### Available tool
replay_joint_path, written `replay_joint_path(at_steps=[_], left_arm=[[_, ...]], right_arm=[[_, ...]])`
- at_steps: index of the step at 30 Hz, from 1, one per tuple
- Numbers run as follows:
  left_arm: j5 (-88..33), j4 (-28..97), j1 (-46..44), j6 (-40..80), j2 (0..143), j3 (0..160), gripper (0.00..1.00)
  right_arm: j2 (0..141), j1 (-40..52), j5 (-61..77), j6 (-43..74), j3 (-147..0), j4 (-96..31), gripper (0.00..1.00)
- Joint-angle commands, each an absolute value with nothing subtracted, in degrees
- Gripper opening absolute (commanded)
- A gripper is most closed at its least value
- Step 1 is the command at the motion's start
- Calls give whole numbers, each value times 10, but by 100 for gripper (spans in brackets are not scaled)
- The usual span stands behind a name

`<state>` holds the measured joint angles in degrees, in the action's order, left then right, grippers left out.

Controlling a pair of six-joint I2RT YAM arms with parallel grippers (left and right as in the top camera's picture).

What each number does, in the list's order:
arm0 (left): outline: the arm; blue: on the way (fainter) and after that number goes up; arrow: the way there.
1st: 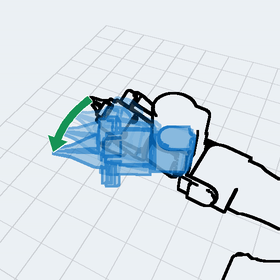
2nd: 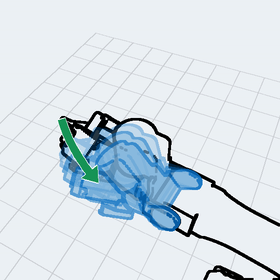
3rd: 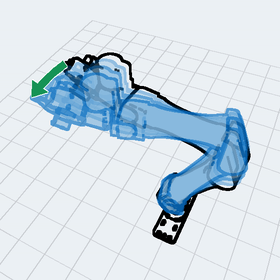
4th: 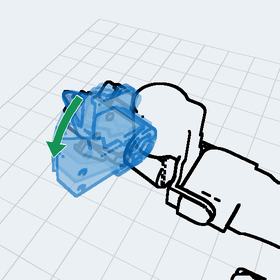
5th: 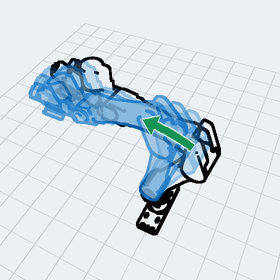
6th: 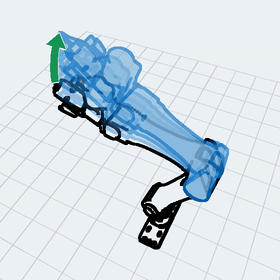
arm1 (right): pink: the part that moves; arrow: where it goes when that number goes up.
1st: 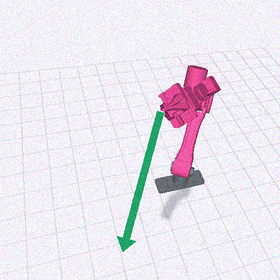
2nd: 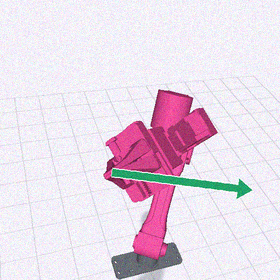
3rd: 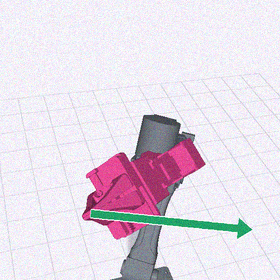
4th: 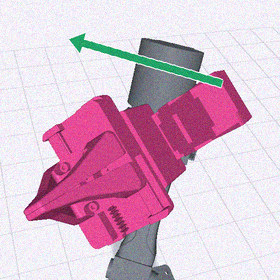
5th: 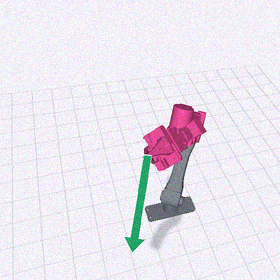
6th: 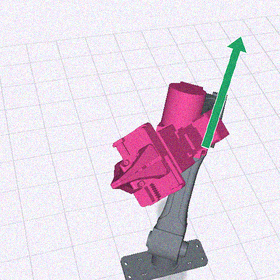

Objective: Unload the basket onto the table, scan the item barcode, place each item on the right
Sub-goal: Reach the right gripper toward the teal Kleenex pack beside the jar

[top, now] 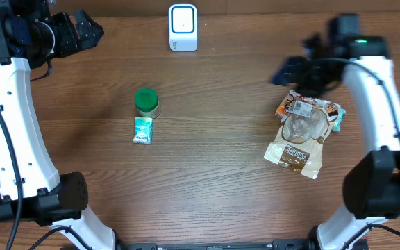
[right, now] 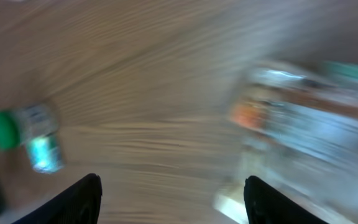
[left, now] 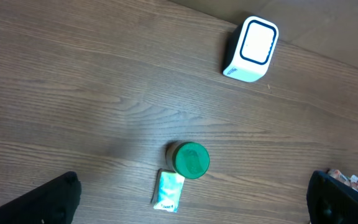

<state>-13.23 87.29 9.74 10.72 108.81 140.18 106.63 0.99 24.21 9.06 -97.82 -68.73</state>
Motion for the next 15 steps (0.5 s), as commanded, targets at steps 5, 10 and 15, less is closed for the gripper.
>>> replay_joint_path(at_steps=[5, 10, 15], left_arm=[[-131, 872, 96, 109, 1087, 1402, 100], [-131, 872, 96, 109, 1087, 1402, 100], [-131, 872, 96, 109, 1087, 1402, 100]], right_arm=[[1084, 196, 294, 199, -974, -577, 82], [1129, 289, 236, 298, -974, -511, 72], [1190, 369, 216, 361, -974, -440, 63]])
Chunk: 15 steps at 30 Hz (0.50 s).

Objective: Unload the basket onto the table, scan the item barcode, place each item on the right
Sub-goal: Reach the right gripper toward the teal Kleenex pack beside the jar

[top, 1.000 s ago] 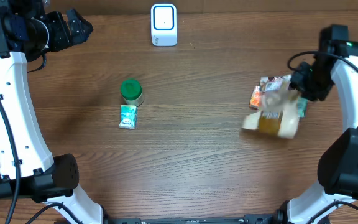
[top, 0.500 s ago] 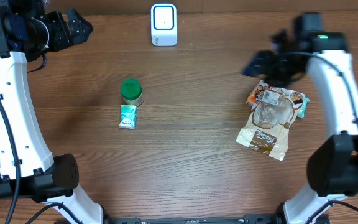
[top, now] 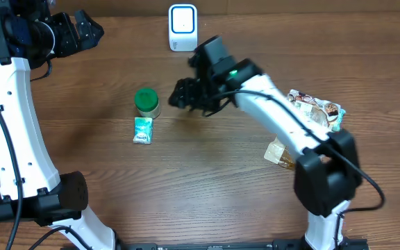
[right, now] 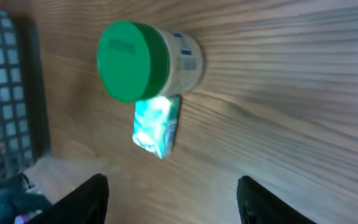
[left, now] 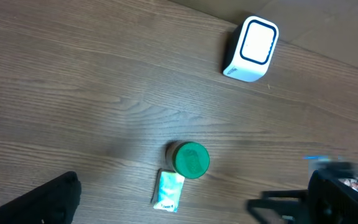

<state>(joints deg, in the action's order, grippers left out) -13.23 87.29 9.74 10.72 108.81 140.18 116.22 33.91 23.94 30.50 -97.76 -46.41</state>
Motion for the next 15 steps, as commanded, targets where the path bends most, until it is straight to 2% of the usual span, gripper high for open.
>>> replay_joint_path(at_steps=[1, 10, 15], left_arm=[[-131, 872, 96, 109, 1087, 1402, 100], [-131, 872, 96, 109, 1087, 1402, 100], [-131, 872, 96, 109, 1087, 1402, 100]], right_arm=[[1208, 389, 209, 371, -974, -419, 62], [1263, 462, 136, 425, -974, -348, 53], [1289, 486, 61, 462, -974, -341, 41]])
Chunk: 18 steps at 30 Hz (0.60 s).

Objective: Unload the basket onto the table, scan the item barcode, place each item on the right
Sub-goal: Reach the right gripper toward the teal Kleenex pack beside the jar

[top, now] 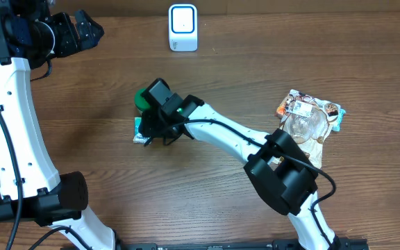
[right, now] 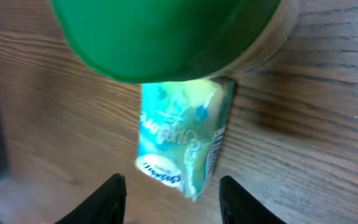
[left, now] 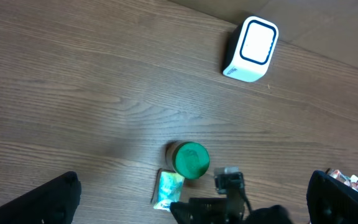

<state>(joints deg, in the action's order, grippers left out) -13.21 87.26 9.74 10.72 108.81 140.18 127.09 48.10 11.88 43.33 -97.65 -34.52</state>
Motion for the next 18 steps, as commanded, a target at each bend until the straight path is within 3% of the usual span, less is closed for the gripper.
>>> replay_joint_path(at_steps=[1, 7, 10, 13, 18], left_arm=[[-131, 872, 96, 109, 1087, 1402, 100], [-131, 872, 96, 109, 1087, 1402, 100], [-131, 872, 96, 109, 1087, 1402, 100], [-131, 872, 96, 109, 1087, 1402, 99], [-131, 872, 96, 109, 1087, 1402, 100]], right_arm=[[1294, 488, 60, 461, -974, -332, 40], [1319, 496, 61, 461, -974, -316, 33], [1328, 498, 61, 461, -974, -316, 25], [1328, 499, 61, 442, -975, -325, 5], [1308, 485, 63, 409, -976, -382, 4]])
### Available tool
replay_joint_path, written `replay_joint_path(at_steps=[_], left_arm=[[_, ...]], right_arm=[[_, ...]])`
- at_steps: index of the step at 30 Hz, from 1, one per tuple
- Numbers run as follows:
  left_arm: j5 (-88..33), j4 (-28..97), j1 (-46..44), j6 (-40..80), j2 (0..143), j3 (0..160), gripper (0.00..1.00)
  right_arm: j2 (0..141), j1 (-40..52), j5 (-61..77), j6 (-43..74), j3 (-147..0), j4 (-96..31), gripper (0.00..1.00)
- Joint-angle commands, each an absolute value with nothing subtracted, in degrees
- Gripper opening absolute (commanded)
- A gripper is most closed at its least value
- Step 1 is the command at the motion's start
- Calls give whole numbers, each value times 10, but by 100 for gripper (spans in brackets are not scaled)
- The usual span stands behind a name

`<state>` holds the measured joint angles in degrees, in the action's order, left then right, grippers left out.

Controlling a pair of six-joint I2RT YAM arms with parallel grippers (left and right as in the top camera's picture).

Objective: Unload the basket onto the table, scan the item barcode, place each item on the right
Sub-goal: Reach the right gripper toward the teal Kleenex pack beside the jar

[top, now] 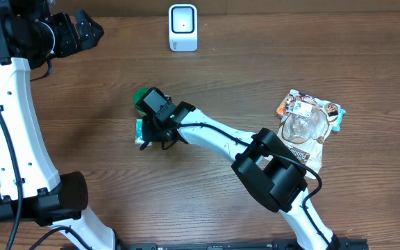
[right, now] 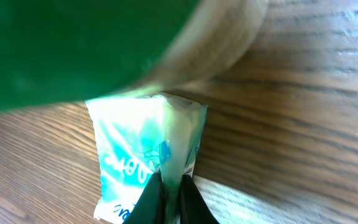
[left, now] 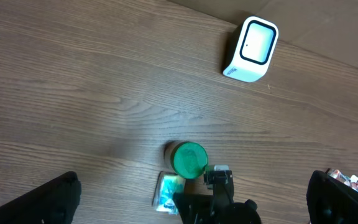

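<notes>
A small teal and white packet [top: 141,130] [left: 168,187] [right: 143,163] lies on the wooden table just in front of a green-lidded jar [top: 142,98] [left: 188,159] [right: 73,43]. My right gripper [top: 149,136] [right: 169,186] is down at the packet, its dark fingers pinched shut on the packet's right edge. The white scanner [top: 182,27] [left: 252,48] with a blue-rimmed window stands at the back centre. My left gripper [top: 83,30] [left: 194,199] hangs high at the back left, open wide and holding nothing.
Crumpled snack bags [top: 305,128] lie at the right side of the table. The right arm [top: 214,139] stretches across the middle from the front right. The jar touches or nearly touches the packet's far end.
The right gripper stood open astride the packet below the jar. Now its fingers are shut on the packet's right edge. The left arm has not moved.
The right gripper was first over the snack bags at the right. Then it was at the table's middle, close to the jar and packet. After that it sat open low over the packet, and now it is pinched on the packet's edge.
</notes>
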<state>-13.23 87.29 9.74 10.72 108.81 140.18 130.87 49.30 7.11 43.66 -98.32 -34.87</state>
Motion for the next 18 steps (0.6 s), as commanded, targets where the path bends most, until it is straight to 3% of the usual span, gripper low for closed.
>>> replay_joint_path(at_steps=[1, 7, 13, 16, 18], left_arm=[[-131, 872, 96, 109, 1087, 1402, 99], [-131, 872, 96, 109, 1087, 1402, 100], [-131, 872, 96, 109, 1087, 1402, 100], [-131, 872, 96, 109, 1087, 1402, 100], [-131, 872, 96, 109, 1087, 1402, 100]], right_arm=[[1298, 481, 62, 392, -976, -392, 4], [1224, 467, 31, 254, -976, -459, 4], [1181, 441, -7, -96, -975, -579, 4], [1183, 420, -47, -138, -975, -608, 4], [1183, 399, -38, -140, -975, -602, 36]])
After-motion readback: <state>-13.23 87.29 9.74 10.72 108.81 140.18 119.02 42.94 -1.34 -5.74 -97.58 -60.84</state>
